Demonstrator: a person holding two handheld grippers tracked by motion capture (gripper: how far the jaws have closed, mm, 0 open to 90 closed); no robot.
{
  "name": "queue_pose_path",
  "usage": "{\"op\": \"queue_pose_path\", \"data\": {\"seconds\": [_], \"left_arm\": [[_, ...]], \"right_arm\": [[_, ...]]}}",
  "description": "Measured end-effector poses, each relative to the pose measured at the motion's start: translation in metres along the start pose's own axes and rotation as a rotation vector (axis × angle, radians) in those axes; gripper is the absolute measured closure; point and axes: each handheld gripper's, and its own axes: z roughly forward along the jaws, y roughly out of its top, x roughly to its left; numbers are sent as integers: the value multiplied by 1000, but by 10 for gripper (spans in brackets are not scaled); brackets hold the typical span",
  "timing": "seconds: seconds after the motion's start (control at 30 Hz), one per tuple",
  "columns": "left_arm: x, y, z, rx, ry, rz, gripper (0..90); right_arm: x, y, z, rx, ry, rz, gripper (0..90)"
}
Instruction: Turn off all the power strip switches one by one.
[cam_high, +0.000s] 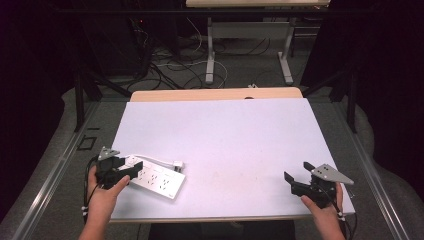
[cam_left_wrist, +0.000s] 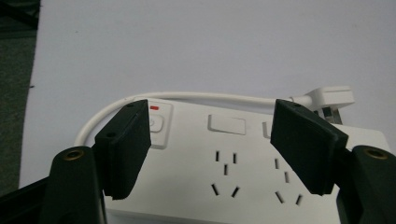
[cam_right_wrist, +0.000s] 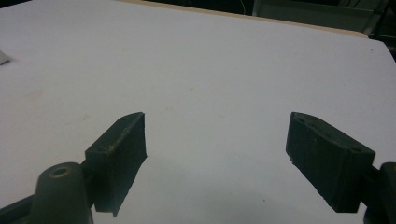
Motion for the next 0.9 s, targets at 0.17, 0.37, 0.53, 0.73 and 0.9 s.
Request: {"op": "queue_pose_path", "data": {"seconds": [0.17, 0.37, 0.53, 0.73, 0.9], "left_arm": [[10, -7, -5, -32, -25, -50, 268], [18, -17, -9, -52, -44, -65, 242], [23, -25, -10, -54, -68, -69, 163], [24, -31, -10, -89, -73, -58, 57], [25, -36, -13, -120, -83, -64, 10]], "right_arm": [[0, 0, 0, -6, -2, 4, 194], [0, -1, 1, -13, -2, -1, 194], [0, -1, 2, -18, 6, 8, 194], [0, -2, 1, -6, 1, 21, 194], [0, -1, 1, -1, -3, 13, 194]]}}
